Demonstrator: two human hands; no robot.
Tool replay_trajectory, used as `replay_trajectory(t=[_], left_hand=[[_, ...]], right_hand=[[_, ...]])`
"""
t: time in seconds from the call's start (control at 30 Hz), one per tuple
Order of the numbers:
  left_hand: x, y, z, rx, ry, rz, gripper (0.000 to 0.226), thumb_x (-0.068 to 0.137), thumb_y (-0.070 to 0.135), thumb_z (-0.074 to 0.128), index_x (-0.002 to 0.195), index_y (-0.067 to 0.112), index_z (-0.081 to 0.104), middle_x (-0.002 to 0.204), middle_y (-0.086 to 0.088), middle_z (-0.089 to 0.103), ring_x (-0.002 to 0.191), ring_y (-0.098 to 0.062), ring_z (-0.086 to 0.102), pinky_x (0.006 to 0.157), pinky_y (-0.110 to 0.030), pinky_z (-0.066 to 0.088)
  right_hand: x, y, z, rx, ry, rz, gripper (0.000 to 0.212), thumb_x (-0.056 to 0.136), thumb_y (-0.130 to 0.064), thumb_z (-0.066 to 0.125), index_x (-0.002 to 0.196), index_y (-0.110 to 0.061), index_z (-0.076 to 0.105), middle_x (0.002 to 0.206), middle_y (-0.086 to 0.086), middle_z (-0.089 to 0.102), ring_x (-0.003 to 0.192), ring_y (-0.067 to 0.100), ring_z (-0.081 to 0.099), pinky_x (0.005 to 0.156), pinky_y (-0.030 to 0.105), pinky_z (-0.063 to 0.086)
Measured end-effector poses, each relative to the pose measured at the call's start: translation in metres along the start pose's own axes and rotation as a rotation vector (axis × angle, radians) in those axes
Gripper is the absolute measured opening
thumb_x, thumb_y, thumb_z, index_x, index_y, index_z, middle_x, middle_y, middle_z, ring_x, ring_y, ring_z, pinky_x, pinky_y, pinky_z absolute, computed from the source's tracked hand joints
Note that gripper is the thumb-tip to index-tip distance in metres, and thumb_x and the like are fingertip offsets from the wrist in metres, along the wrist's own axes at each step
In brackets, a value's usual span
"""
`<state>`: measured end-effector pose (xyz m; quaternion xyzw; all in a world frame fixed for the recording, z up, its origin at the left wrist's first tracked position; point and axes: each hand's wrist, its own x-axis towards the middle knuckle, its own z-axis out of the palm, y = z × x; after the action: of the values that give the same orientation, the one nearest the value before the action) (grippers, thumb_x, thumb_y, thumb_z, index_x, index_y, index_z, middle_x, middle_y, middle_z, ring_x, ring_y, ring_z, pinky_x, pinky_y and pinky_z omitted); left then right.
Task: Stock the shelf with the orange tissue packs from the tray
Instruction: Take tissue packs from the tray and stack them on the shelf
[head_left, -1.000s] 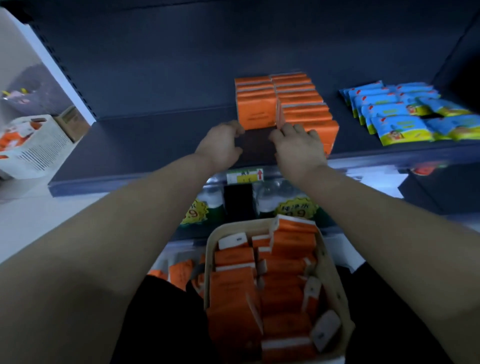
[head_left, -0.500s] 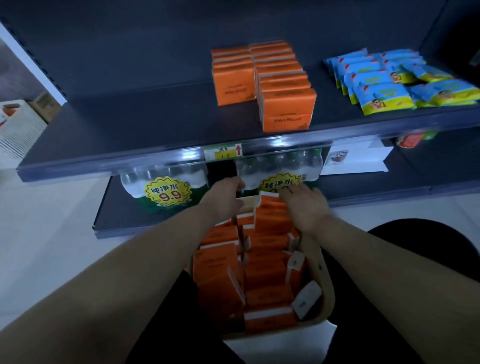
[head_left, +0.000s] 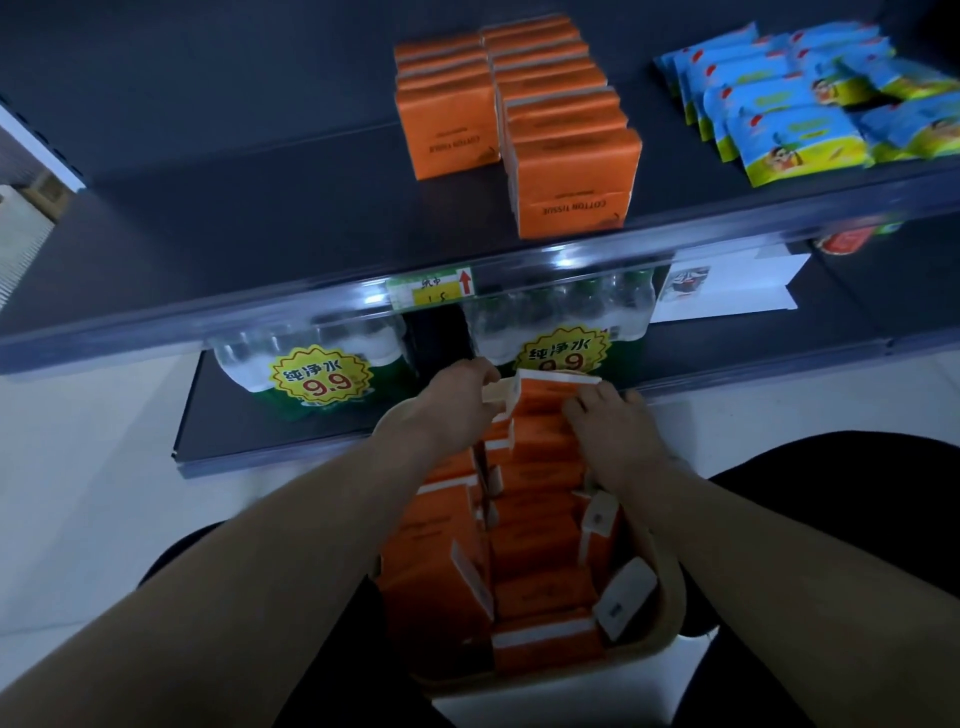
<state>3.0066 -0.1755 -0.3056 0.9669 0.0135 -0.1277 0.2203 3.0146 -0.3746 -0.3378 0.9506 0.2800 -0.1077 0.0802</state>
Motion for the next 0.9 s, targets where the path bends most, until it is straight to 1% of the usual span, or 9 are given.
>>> replay_trajectory(t=[0.1,0.2,0.33,0.53,0.6,0.7,0.77,0.83,0.9], left_hand=[[0.004,-0.002,0.002,0.024,-0.012,-0.024,0.042,0.091,0.02,0.061,0.131,0.013,0.05,0.132,-0.008,0.052,0.117,-0.024,0.052,0.091,-0.033,0.044],[0.011,0.0,0.004,0.032,-0.03,-0.048,0.042,0.091,0.017,0.06,0.131,0.013,0.05,0.13,-0.009,0.053,0.116,-0.024,0.052,0.088,-0.031,0.043],[0.025,0.011,0.009,0.031,-0.054,-0.051,0.047,0.089,0.014,0.059,0.134,0.012,0.047,0.133,-0.011,0.053,0.119,-0.026,0.051,0.094,-0.035,0.046],[0.045,0.041,0.025,0.127,-0.094,-0.037,0.062,0.09,0.011,0.056,0.147,0.017,0.031,0.14,-0.011,0.045,0.124,-0.029,0.048,0.095,-0.038,0.047],[0.052,0.046,0.03,0.185,-0.111,-0.045,0.059,0.089,0.011,0.053,0.144,0.017,0.033,0.136,-0.013,0.047,0.121,-0.03,0.048,0.092,-0.038,0.048],[0.058,0.05,0.034,0.273,-0.117,-0.075,0.051,0.089,0.009,0.051,0.139,0.014,0.04,0.126,-0.013,0.052,0.116,-0.03,0.047,0.083,-0.036,0.044],[0.057,0.051,0.036,0.369,-0.109,-0.076,0.044,0.089,0.007,0.049,0.132,0.011,0.045,0.122,-0.014,0.051,0.115,-0.03,0.045,0.08,-0.035,0.043],[0.055,0.049,0.037,0.441,-0.094,-0.081,0.04,0.089,0.004,0.047,0.129,0.009,0.046,0.121,-0.014,0.05,0.115,-0.03,0.043,0.082,-0.037,0.045],[0.052,0.044,0.035,0.422,-0.077,-0.098,0.037,0.09,0.006,0.046,0.127,0.009,0.047,0.12,-0.013,0.049,0.114,-0.031,0.045,0.086,-0.04,0.047]], right_hand=[[-0.004,0.004,0.001,0.031,0.017,-0.022,0.063,0.073,-0.037,0.071,0.127,-0.02,0.041,0.134,0.005,0.048,0.125,0.025,0.037,0.099,0.041,0.03],[-0.012,0.014,-0.004,0.054,0.093,0.004,0.056,0.073,-0.038,0.069,0.121,-0.02,0.046,0.124,0.003,0.057,0.114,0.023,0.044,0.092,0.037,0.032],[-0.02,0.033,-0.025,0.047,0.11,0.022,0.041,0.081,-0.035,0.057,0.118,-0.017,0.055,0.115,0.004,0.056,0.111,0.024,0.044,0.088,0.035,0.031],[-0.028,0.046,-0.035,0.221,0.101,0.111,0.043,0.076,-0.039,0.058,0.115,-0.022,0.048,0.109,0.001,0.058,0.1,0.024,0.056,0.084,0.034,0.035],[-0.028,0.048,-0.032,0.243,0.122,0.134,0.044,0.074,-0.041,0.057,0.113,-0.023,0.048,0.106,-0.001,0.058,0.099,0.023,0.057,0.085,0.035,0.035],[-0.028,0.051,-0.031,0.264,0.17,0.168,0.051,0.07,-0.047,0.045,0.115,-0.024,0.05,0.107,-0.001,0.058,0.101,0.023,0.056,0.087,0.035,0.034],[-0.028,0.052,-0.029,0.25,0.175,0.163,0.047,0.074,-0.044,0.046,0.116,-0.024,0.053,0.108,0.0,0.058,0.102,0.023,0.055,0.088,0.036,0.033],[-0.027,0.052,-0.028,0.25,0.179,0.155,0.039,0.078,-0.039,0.051,0.114,-0.024,0.054,0.108,0.0,0.057,0.101,0.023,0.054,0.088,0.037,0.032],[-0.028,0.051,-0.031,0.266,0.178,0.157,0.037,0.079,-0.039,0.051,0.114,-0.024,0.053,0.108,-0.001,0.056,0.101,0.023,0.054,0.087,0.037,0.032]])
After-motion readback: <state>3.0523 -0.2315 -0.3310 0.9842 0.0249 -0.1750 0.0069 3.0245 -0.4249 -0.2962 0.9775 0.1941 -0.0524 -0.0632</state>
